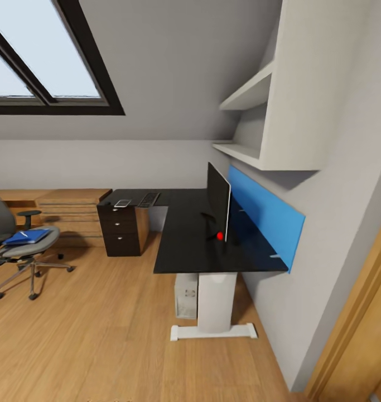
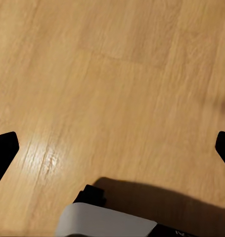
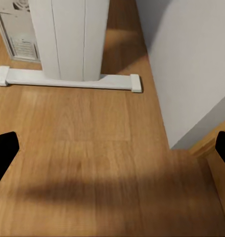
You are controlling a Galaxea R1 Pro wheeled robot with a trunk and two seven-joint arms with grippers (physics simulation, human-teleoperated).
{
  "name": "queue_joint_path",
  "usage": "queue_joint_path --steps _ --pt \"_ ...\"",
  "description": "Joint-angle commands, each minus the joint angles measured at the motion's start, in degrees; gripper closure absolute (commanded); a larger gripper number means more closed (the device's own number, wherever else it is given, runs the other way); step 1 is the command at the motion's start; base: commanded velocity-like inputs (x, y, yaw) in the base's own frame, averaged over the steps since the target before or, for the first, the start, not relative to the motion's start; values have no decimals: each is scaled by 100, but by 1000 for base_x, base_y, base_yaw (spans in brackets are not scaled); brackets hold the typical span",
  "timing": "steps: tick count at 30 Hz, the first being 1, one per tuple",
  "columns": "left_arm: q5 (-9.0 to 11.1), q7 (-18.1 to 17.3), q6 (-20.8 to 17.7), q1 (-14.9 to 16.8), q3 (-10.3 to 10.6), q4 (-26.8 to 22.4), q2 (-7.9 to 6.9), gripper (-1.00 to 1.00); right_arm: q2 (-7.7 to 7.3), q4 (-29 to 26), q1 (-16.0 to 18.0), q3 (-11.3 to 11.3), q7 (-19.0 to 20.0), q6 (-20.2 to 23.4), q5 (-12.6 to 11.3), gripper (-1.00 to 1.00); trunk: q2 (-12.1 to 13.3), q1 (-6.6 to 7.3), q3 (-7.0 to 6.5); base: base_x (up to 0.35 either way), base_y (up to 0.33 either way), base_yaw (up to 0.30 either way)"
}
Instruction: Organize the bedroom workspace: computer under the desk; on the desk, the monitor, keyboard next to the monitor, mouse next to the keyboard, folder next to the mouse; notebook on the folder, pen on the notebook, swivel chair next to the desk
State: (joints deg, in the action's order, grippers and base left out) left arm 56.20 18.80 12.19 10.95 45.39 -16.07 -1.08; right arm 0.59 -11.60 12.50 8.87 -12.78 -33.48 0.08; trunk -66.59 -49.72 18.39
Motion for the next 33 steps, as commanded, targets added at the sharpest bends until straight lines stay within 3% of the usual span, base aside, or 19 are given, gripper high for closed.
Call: queue_joint_path --steps 1,9,13,18,23,33 --pt "55 31 21 4 49 -10 -5 -100 13 9 5 46 -53 -6 0 -100 37 22 -12 0 0 206" --pt "58 49 36 5 49 -10 6 -100 16 3 6 30 -57 2 -1 -100 358 198 -155 0 0 258" --pt "53 47 92 4 50 -10 10 -100 13 -1 7 28 -51 1 0 -100 358 198 -155 0 0 280" --pt "52 45 540 5 55 -10 11 -100 13 -12 7 27 -50 -1 1 -100 358 198 -155 0 1 282" --pt "57 45 697 4 66 -10 19 -100 -83 -23 7 33 -51 -32 4 -100 358 198 -155 86 210 84" --pt "58 45 706 5 84 -10 33 -100 -123 -2 7 40 -50 -36 25 -100 358 198 -155 116 289 7"
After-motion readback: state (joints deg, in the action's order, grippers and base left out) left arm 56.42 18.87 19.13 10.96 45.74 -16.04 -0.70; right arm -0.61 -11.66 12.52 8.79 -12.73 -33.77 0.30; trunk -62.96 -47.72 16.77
